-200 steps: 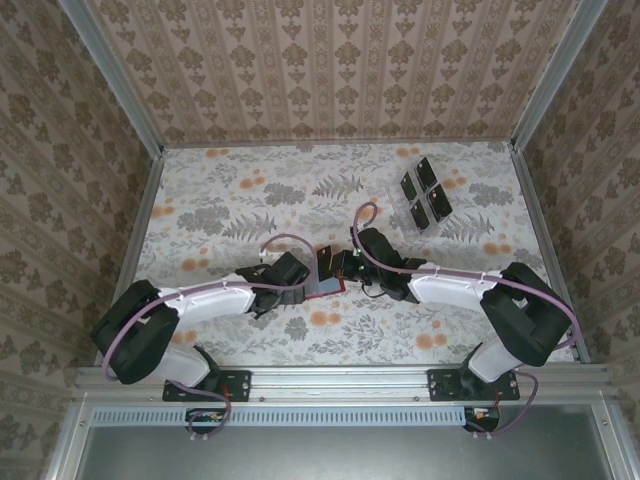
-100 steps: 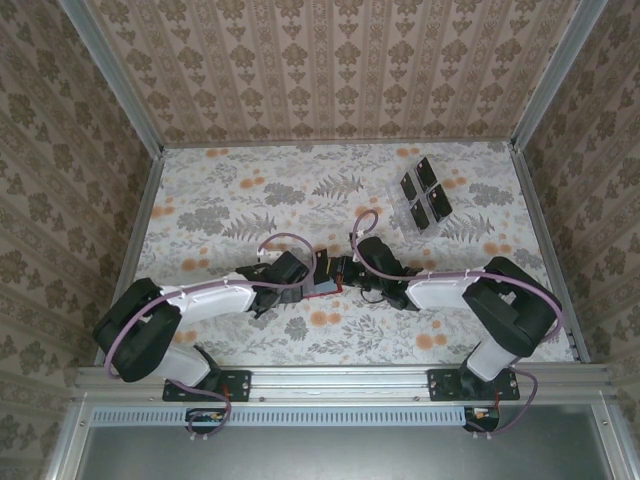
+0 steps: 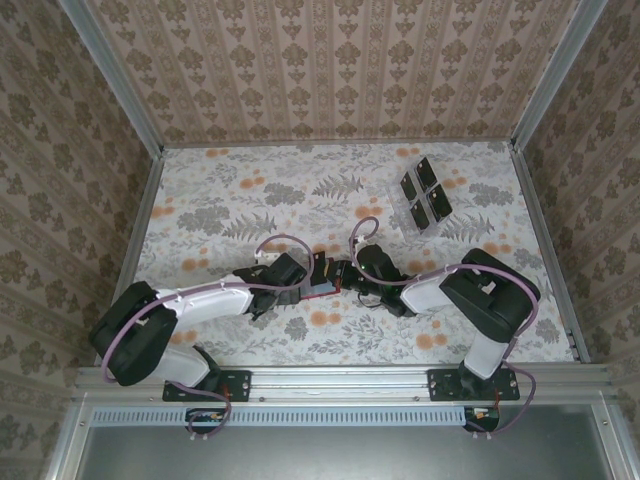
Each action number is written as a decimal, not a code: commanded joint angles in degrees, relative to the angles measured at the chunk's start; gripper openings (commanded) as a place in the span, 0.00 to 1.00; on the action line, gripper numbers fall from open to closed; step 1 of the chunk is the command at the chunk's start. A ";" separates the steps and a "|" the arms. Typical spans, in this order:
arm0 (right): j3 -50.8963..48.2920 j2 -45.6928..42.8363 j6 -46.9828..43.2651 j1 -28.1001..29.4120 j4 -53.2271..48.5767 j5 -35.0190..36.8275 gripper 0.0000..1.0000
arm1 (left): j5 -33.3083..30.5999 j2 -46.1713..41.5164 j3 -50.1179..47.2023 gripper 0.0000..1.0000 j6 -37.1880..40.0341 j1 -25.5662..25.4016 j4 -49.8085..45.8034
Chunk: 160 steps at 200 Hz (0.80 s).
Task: Put the credit cards into the card holder
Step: Insert the credit card into the card slot.
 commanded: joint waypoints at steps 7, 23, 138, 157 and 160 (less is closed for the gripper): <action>-0.52 1.44 1.52 0.62 4.41 -0.04 0.00 | -0.69 -0.70 -1.14 1.00 -0.98 0.51 -1.71; -0.43 1.75 1.83 0.87 4.81 -0.06 0.00 | -0.69 -0.71 -1.23 1.00 -0.89 0.45 -1.71; -1.44 4.79 4.36 1.90 8.48 -0.82 0.00 | -0.64 -0.69 -1.46 1.00 -0.98 0.49 -1.62; -1.81 5.17 4.80 2.05 9.13 -1.17 0.00 | -0.69 -0.73 -1.50 1.00 -1.07 0.47 -1.60; -1.79 5.23 4.80 2.06 9.32 -1.26 0.00 | -0.69 -0.69 -1.54 1.00 -1.08 0.49 -1.67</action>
